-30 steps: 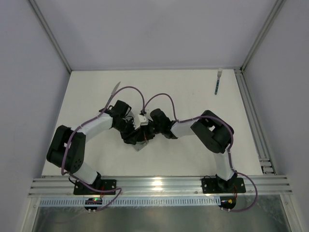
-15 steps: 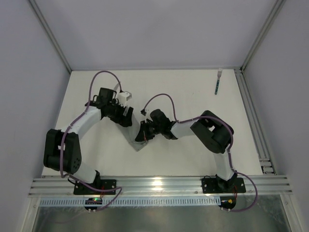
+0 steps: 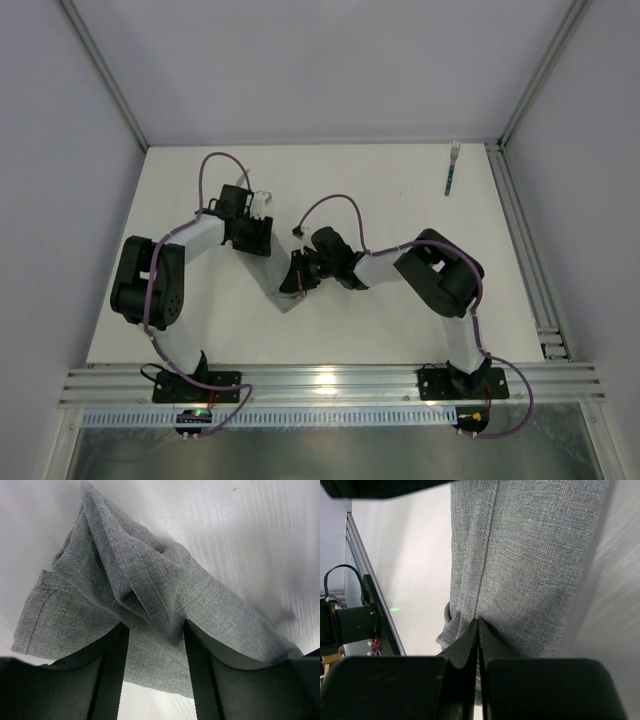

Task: Fold the napkin into a case and place the utensils inside
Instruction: Smooth out the smaller rectangle-folded napkin at the center of the board, then pick up the top corner of the smaller rectangle folded napkin from the center of the board.

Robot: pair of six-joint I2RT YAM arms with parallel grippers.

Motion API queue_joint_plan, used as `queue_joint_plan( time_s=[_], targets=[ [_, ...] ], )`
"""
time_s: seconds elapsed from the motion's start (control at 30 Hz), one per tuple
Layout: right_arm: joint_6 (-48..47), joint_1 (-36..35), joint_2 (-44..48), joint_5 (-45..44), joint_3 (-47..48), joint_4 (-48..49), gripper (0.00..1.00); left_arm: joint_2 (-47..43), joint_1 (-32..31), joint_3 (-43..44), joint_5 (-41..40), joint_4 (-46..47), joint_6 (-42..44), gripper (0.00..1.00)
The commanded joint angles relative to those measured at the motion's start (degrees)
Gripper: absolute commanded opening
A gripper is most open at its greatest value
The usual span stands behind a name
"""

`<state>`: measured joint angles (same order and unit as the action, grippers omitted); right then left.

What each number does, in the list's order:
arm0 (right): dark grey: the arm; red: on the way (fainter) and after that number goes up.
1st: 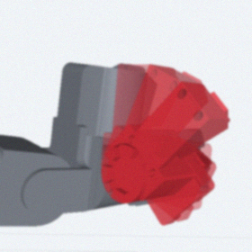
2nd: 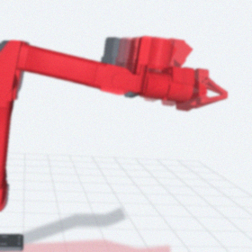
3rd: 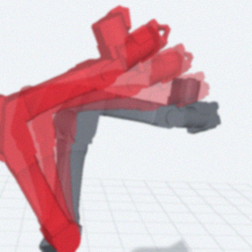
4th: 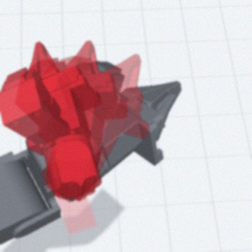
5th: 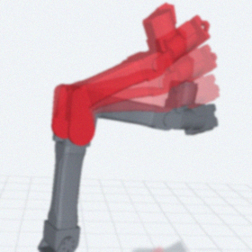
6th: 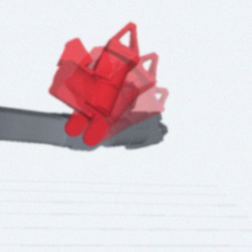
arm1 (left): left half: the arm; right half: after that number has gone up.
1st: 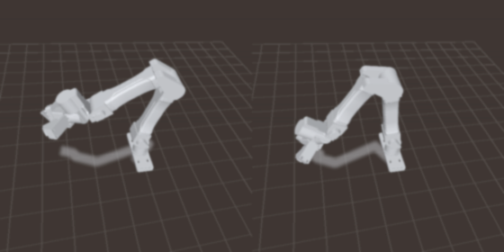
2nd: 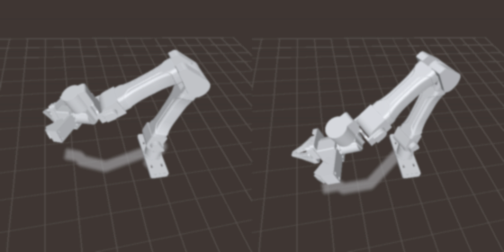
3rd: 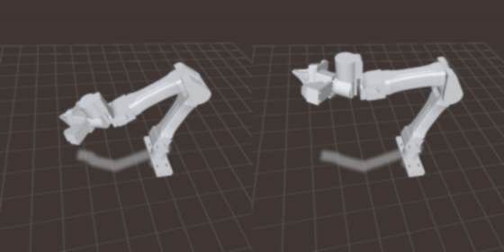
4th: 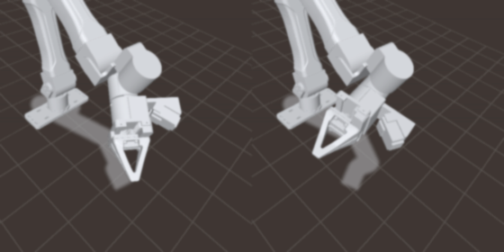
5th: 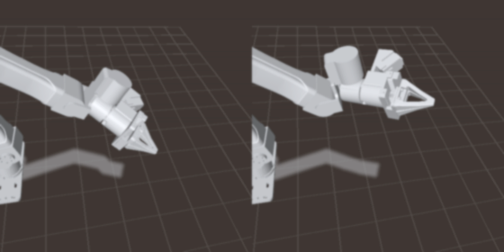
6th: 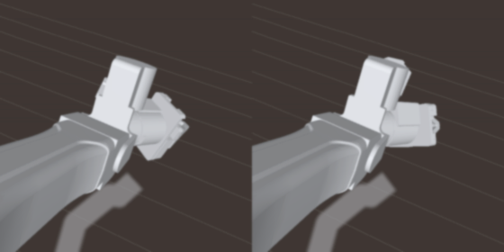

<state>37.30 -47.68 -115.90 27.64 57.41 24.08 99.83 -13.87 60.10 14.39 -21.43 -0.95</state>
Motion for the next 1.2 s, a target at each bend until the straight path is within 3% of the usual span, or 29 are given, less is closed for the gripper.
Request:
queue_joint_plan(
  time_s=[0.0,0.07,0.13,0.2,0.6,0.87,1.17],
  targets=[
    [-1.00,-0.57,-0.65,-2.94,-1.07,-0.87,0.03,-0.78,-0.28,1.87,-0.51,4.64,-2.21,0.48],
    [-1.17,-0.57,-0.47,-3.03,-1.07,-0.87,0.03,-2.09,-0.37,1.43,-0.42,5.17,-2.21,0.32],
    [-1.52,-0.57,-0.12,-3.03,-1.07,-0.96,0.03,-2.97,-0.28,0.99,0.28,4.82,-1.86,0.22],
    [-2.84,-0.57,0.84,-3.12,-0.46,-2.10,0.04,-4.12,-0.28,0.55,1.51,3.16,-1.60,0.00],
    [-13.38,-2.85,5.95,-12.25,6.74,-11.32,0.36,-8.43,2.70,-2.53,9.06,-4.67,5.60,0.00],
    [-18.04,-7.07,2.08,-25.52,12.73,-15.98,0.45,-8.78,3.50,-3.06,11.27,-5.73,7.28,0.00],
    [-20.95,-9.62,-1.61,-30.45,16.07,-20.38,0.47,-8.43,3.50,-2.97,10.92,-5.82,7.81,0.00]
  ],
)
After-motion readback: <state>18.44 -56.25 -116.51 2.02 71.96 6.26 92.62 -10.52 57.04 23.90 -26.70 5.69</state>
